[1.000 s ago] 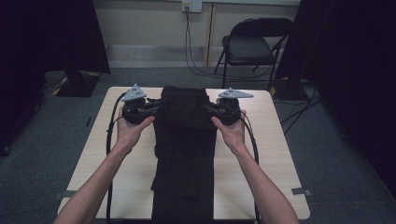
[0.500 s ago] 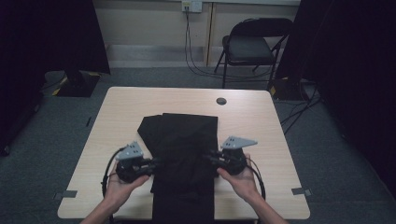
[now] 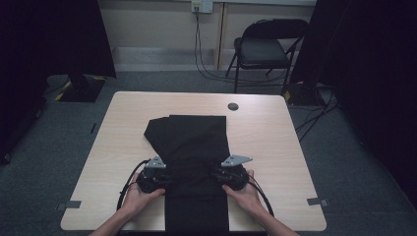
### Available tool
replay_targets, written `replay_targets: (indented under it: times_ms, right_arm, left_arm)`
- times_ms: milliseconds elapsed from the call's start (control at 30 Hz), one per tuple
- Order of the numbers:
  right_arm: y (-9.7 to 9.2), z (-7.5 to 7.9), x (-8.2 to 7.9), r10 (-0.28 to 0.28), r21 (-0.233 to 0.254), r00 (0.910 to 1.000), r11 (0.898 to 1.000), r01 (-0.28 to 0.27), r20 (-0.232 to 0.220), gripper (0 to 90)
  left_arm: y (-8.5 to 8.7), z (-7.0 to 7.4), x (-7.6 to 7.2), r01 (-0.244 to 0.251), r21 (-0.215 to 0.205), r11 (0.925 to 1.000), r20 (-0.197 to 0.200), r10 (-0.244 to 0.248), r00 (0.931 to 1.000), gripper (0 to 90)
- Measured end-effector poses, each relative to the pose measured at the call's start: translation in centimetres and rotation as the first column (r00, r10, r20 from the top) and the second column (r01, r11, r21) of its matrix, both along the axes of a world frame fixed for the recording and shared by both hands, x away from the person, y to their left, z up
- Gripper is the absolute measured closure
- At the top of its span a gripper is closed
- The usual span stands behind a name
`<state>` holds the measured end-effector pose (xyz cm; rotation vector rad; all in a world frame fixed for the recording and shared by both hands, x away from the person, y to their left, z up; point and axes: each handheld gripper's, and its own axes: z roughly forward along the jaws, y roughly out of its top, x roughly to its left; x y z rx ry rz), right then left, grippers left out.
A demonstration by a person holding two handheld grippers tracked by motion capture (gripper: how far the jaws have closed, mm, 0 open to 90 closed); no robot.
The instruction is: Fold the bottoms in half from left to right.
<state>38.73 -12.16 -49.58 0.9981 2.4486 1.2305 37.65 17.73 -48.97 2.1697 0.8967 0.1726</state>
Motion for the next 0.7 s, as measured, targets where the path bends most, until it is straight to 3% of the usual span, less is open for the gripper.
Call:
replay_targets:
  times_ms: [33,133,167,233,333,367,467,500,567,667,700]
  right_arm:
    - [0.1,-0.2,1.3,-0.030,0.008,0.9995,1.000,0.029,0.014,76.7]
    - [0.3,-0.2,2.5,-0.046,0.003,0.9987,0.999,0.046,0.021,76.7]
    - [0.4,-0.2,3.7,-0.069,0.007,0.9974,0.998,0.069,0.019,76.5]
    - [0.4,-0.2,4.4,-0.089,0.004,0.9957,0.996,0.089,0.027,75.7]
    - [0.5,0.0,4.7,-0.085,-0.007,0.9962,0.996,0.086,0.014,72.5]
    - [0.4,0.3,4.5,-0.072,-0.026,0.9974,0.997,0.072,0.011,67.1]
    - [0.0,0.6,4.3,-0.074,-0.024,0.9973,0.997,0.074,-0.002,60.1]
    - [-0.2,0.7,4.2,-0.071,-0.017,0.9974,0.997,0.071,-0.007,57.3]
    - [-0.7,1.3,4.1,-0.069,0.019,0.9975,0.997,0.069,-0.017,47.7]
    - [-1.0,1.9,3.9,-0.065,0.031,0.9979,0.997,0.065,-0.008,44.2]
    - [-1.3,2.7,3.7,-0.055,0.051,0.9985,0.997,0.055,0.001,41.8]
  left_arm:
    - [-0.1,-0.1,1.4,-0.036,0.008,0.9993,0.031,0.035,0.9989,77.9]
    - [-0.3,-0.3,2.6,-0.063,0.014,0.9979,0.063,0.062,0.9960,78.0]
    - [-0.4,-0.3,3.6,-0.067,0.013,0.9977,0.068,0.066,0.9955,77.9]
    - [-0.5,-0.3,4.0,-0.069,0.014,0.9975,0.068,0.068,0.9953,77.3]
    - [-0.4,-0.2,4.0,-0.064,0.011,0.9979,0.066,0.063,0.9958,75.7]
    - [-0.3,-0.1,3.8,-0.062,0.007,0.9980,0.064,0.061,0.9961,74.1]
    - [-0.4,0.3,3.4,-0.046,0.035,0.9983,0.065,0.044,0.9969,69.3]
    - [-0.5,0.5,3.2,-0.032,0.023,0.9992,0.055,0.031,0.9980,64.6]
    - [-0.5,1.2,2.7,-0.031,0.024,0.9992,0.077,0.029,0.9966,56.6]
    - [-0.2,1.9,2.4,-0.025,0.001,0.9997,0.099,0.024,0.9948,49.8]
    - [0.3,2.5,2.4,-0.034,-0.038,0.9987,0.103,0.037,0.9940,48.3]
